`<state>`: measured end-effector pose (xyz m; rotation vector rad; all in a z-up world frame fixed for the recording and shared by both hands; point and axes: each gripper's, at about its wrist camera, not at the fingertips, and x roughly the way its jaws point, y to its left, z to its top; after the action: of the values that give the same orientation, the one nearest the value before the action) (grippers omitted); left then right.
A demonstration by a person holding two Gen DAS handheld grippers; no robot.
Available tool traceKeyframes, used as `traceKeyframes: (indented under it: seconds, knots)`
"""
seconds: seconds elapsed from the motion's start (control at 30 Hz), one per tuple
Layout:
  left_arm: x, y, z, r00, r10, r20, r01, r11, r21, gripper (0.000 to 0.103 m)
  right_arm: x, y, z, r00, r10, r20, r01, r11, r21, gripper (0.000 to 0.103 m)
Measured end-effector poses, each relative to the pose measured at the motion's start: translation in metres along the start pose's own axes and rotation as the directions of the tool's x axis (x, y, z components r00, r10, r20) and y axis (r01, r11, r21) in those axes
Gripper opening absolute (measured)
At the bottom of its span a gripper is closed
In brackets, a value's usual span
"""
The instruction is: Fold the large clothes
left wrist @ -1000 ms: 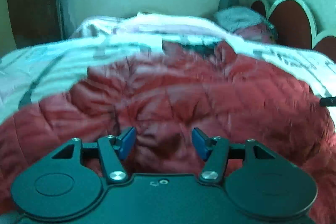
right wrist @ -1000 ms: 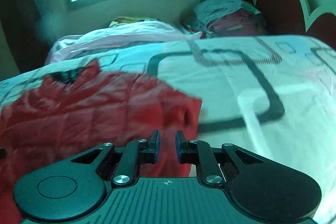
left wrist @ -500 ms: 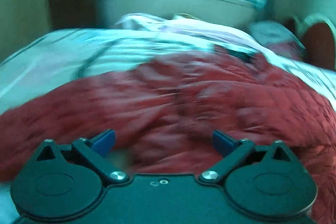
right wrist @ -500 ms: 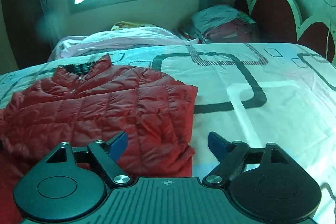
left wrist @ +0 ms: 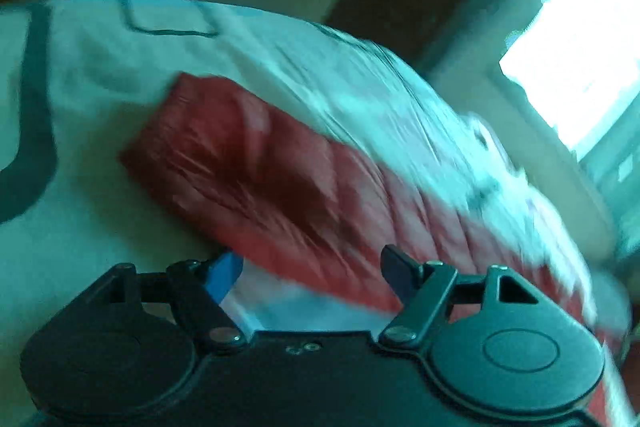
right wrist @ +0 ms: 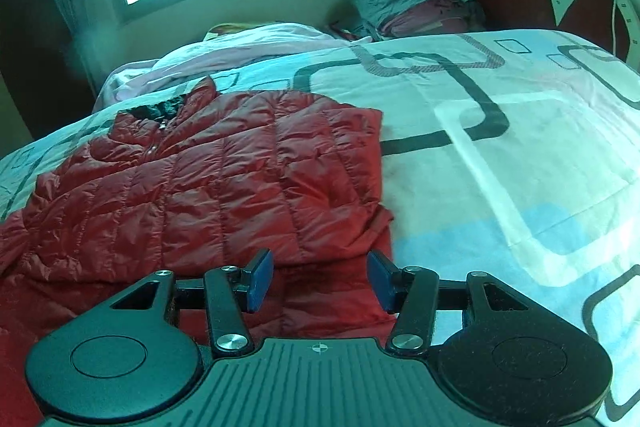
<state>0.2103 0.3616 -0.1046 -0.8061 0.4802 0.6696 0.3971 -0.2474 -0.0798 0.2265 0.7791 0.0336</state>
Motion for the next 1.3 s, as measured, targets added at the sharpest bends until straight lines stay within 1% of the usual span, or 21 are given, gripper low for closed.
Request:
traceKeyframes:
  seconds: [0.03,0.1,0.13,0.17,0.2,0.27,0.33,0.43,0.47,0.57,0.67,0.73,0.77,0.87,0.9,0.97,1.03,1.07,1.13,1.23,1.3]
  knots:
    - [0.004,0.006,0.007,1.000,-0.012,0.017,0.013,0.998,-0.054,0.075,0.001,0.003,0.000,1.000,0.001,0.000,-0.001,1.000,-0.001,0.053]
    - [0.011,0.009,0.017,0.999,-0.003,0.043,0.008,0.993,-0.115,0.071,0.001,0.008,0.002,1.000,0.001,0.004,-0.001,1.000,0.001,0.053]
    - [0.015,0.008,0.021,0.999,0.004,0.042,0.001,0.993,-0.118,0.050,0.001,0.011,0.003,1.000,-0.001,0.011,0.001,1.000,0.000,0.053]
    - [0.019,0.003,0.024,0.999,0.009,0.032,-0.006,0.996,-0.086,0.009,0.002,0.013,0.004,1.000,-0.007,0.016,0.007,1.000,-0.002,0.053]
    - [0.024,-0.007,0.027,0.999,0.008,0.031,-0.006,0.999,-0.043,0.005,0.004,0.014,0.006,1.000,-0.013,0.020,0.013,1.000,-0.002,0.053]
    - [0.021,-0.034,0.027,0.997,-0.021,0.073,0.016,0.997,0.072,0.005,0.007,0.015,0.009,0.999,-0.024,0.026,0.024,1.000,0.004,0.053]
    - [0.014,-0.062,0.020,0.993,-0.083,0.087,0.066,0.981,0.184,0.005,0.009,0.015,0.013,0.999,-0.034,0.032,0.034,0.999,0.009,0.053]
    - [0.012,-0.115,0.003,0.981,-0.186,0.053,0.158,0.930,0.331,0.005,0.010,0.016,0.017,0.999,-0.032,0.042,0.031,0.999,0.013,0.053]
    - [0.013,-0.135,-0.007,0.977,-0.213,0.025,0.188,0.906,0.380,0.005,0.010,0.016,0.018,0.999,-0.030,0.045,0.029,1.000,0.011,0.053]
    - [0.012,-0.185,-0.040,0.959,-0.278,-0.052,0.268,0.837,0.477,0.005,0.010,0.016,0.019,0.998,-0.025,0.050,0.024,1.000,0.012,0.053]
    - [0.015,-0.233,-0.073,0.937,-0.318,-0.142,0.341,0.759,0.555,0.005,0.009,0.012,0.020,0.998,-0.023,0.052,0.021,0.999,0.029,0.053]
    - [0.016,-0.258,-0.094,0.924,-0.328,-0.196,0.378,0.708,0.597,0.005,0.009,0.008,0.021,0.999,-0.018,0.049,0.016,0.999,0.049,0.053]
    - [0.015,-0.272,-0.106,0.919,-0.331,-0.217,0.391,0.676,0.625,0.005,0.010,0.006,0.022,0.999,-0.015,0.047,0.013,0.998,0.056,0.053]
    - [0.014,-0.305,-0.139,0.903,-0.338,-0.267,0.425,0.595,0.683,0.005,0.009,0.000,0.024,0.999,-0.008,0.050,0.004,0.997,0.071,0.053]
    - [0.015,-0.314,-0.147,0.900,-0.336,-0.279,0.430,0.572,0.699,0.005,0.008,-0.002,0.025,0.999,-0.005,0.051,0.001,0.997,0.076,0.053]
    - [0.018,-0.329,-0.165,0.888,-0.336,-0.313,0.453,0.534,0.714,0.005,0.007,-0.008,0.026,0.999,0.001,0.053,-0.005,0.996,0.085,0.053]
    - [0.020,-0.337,-0.182,0.884,-0.322,-0.338,0.463,0.503,0.730,0.005,0.005,-0.014,0.027,0.998,0.004,0.055,-0.009,0.996,0.094,0.053]
    - [0.020,-0.341,-0.190,0.881,-0.316,-0.352,0.469,0.494,0.732,0.005,0.005,-0.017,0.028,0.999,0.007,0.054,-0.012,0.995,0.099,0.053]
    - [0.020,-0.344,-0.205,0.878,-0.303,-0.371,0.477,0.481,0.736,0.005,0.003,-0.025,0.028,0.998,0.010,0.054,-0.016,0.994,0.110,0.053]
    - [0.018,-0.351,-0.222,0.878,-0.289,-0.381,0.476,0.457,0.751,0.005,0.000,-0.037,0.029,0.998,0.011,0.055,-0.018,0.992,0.125,0.053]
    - [0.015,-0.355,-0.227,0.875,-0.290,-0.388,0.482,0.445,0.755,0.005,-0.002,-0.046,0.030,0.998,0.010,0.056,-0.017,0.991,0.133,0.053]
